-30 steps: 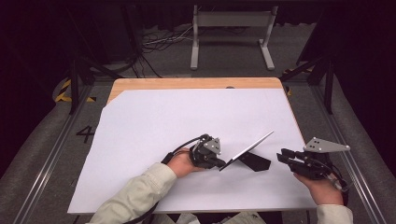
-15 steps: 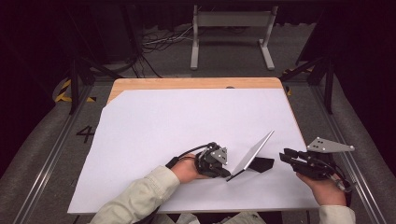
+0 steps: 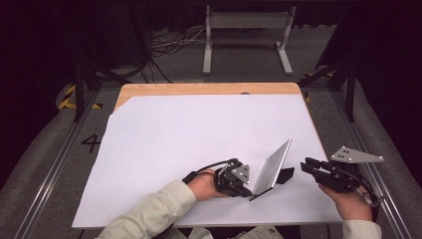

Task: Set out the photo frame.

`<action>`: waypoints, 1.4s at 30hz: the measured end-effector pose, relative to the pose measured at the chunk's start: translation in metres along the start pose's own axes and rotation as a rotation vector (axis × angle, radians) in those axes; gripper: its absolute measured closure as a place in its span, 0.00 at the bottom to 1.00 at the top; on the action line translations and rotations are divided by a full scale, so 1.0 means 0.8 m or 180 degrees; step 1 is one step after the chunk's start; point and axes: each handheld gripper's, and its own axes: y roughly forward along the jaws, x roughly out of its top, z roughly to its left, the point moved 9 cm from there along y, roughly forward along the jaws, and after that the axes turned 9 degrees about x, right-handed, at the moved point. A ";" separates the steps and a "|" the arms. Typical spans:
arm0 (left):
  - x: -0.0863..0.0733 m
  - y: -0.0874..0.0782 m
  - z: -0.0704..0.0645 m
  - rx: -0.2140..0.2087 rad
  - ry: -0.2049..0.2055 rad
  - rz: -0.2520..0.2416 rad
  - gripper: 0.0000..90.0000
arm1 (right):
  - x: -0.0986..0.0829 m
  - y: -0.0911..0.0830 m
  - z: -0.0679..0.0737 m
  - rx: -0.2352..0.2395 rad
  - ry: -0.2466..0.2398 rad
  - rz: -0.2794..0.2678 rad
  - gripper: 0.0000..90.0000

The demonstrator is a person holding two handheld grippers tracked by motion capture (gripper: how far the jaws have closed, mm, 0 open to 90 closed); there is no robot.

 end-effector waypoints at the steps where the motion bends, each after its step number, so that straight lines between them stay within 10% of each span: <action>1: 0.001 0.001 -0.001 -0.0005 0.0012 -0.0006 1.00 | 0.000 0.000 0.000 -0.0007 0.0007 0.0001 0.78; 24: 0.034 0.029 -0.023 -0.0243 0.0153 -0.0098 1.00 | -0.016 -0.028 -0.008 -0.0156 0.0153 -0.0052 0.77; 39: 0.061 0.052 -0.029 -0.0134 0.0144 -0.0207 1.00 | -0.020 -0.035 -0.014 -0.0193 0.0236 -0.0082 0.77; 42: 0.067 0.057 -0.034 -0.0106 0.0301 -0.0263 1.00 | -0.020 -0.036 -0.015 -0.0190 0.0240 -0.0091 0.77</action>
